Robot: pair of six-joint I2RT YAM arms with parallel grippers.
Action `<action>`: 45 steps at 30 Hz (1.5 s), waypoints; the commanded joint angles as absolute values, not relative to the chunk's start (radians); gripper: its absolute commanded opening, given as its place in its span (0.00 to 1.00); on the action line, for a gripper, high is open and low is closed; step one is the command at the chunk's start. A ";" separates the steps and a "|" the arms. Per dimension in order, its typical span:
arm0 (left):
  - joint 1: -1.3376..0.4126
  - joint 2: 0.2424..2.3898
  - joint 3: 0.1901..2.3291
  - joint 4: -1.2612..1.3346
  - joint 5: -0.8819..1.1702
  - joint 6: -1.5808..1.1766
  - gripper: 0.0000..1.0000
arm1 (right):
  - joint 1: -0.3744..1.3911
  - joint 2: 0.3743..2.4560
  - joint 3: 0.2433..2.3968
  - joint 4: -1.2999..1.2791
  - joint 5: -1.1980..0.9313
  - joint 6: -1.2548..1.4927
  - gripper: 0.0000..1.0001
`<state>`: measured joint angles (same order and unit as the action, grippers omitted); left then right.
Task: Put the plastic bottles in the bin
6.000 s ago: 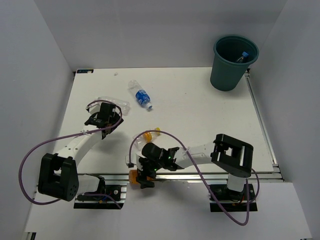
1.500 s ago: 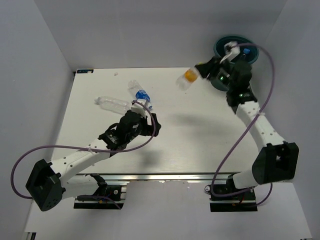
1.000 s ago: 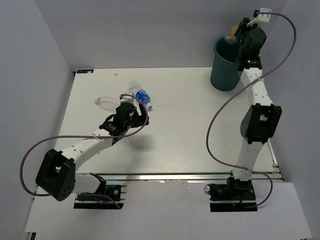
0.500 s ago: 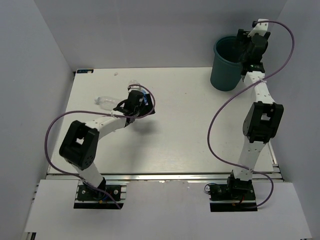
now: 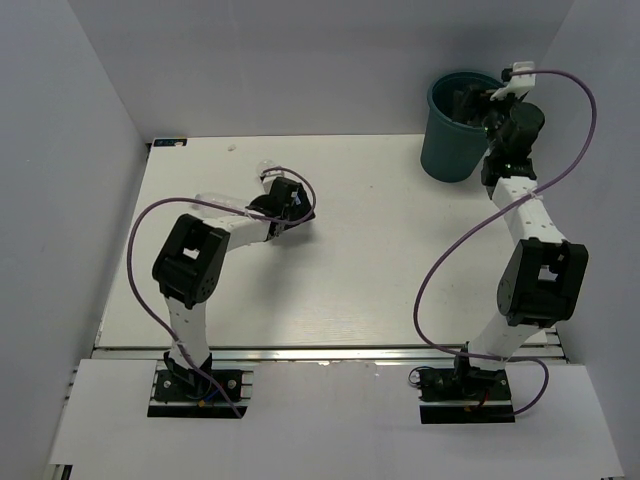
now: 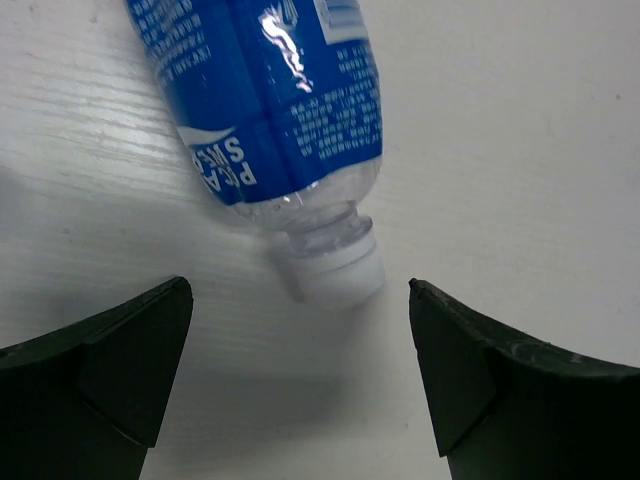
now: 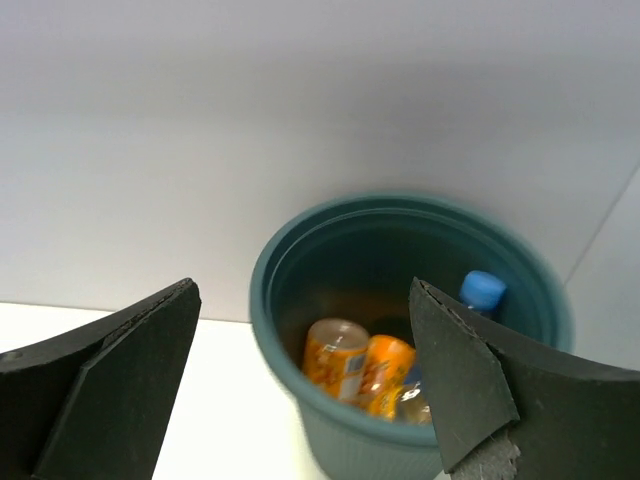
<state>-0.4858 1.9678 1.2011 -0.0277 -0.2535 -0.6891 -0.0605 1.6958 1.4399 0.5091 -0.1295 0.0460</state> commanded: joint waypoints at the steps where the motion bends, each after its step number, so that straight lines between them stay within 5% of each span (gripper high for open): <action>1: -0.480 1.977 1.252 -0.026 -0.348 -0.739 0.98 | -0.061 1.635 1.335 0.675 -0.187 0.093 0.89; 9: -0.479 2.060 1.301 -0.051 -0.400 -0.804 0.98 | -0.061 1.566 1.210 0.802 -0.235 0.132 0.89; 14: -0.479 2.068 1.310 -0.048 -0.406 -0.798 0.88 | -0.061 1.506 1.131 0.859 -0.258 0.167 0.89; 26: -0.479 1.927 1.220 -0.017 -0.364 -0.744 0.00 | -0.061 1.324 0.983 0.838 -0.296 0.330 0.89; 38: -0.669 1.410 0.895 0.184 -0.077 -0.293 0.00 | 0.168 1.103 0.786 0.666 -0.465 0.443 0.89; 45: -0.724 1.230 0.723 0.376 0.214 -0.412 0.00 | 0.357 1.020 0.675 0.663 -0.434 0.514 0.89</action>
